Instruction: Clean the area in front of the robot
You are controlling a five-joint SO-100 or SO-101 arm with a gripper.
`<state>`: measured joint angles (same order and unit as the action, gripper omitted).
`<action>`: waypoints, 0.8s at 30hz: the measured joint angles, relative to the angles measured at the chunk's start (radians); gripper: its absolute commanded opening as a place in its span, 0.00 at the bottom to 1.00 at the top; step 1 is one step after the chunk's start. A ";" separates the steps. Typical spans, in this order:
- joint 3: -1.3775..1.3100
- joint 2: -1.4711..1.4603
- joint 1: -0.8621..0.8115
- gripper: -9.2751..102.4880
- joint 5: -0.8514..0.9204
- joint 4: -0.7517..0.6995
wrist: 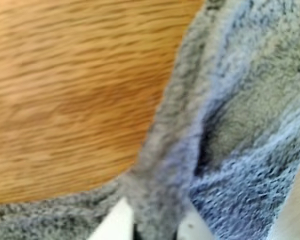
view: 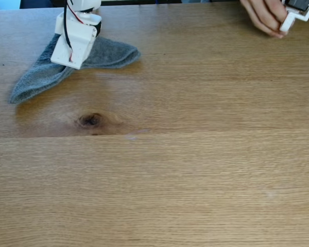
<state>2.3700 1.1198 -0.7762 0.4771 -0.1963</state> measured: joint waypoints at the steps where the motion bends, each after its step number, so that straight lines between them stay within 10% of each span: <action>1: -0.002 0.015 -0.003 0.08 -0.023 -0.003; 24: 0.005 1.037 0.357 0.08 -0.342 -0.468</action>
<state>2.3746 2.1568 -0.4188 0.1350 -0.6642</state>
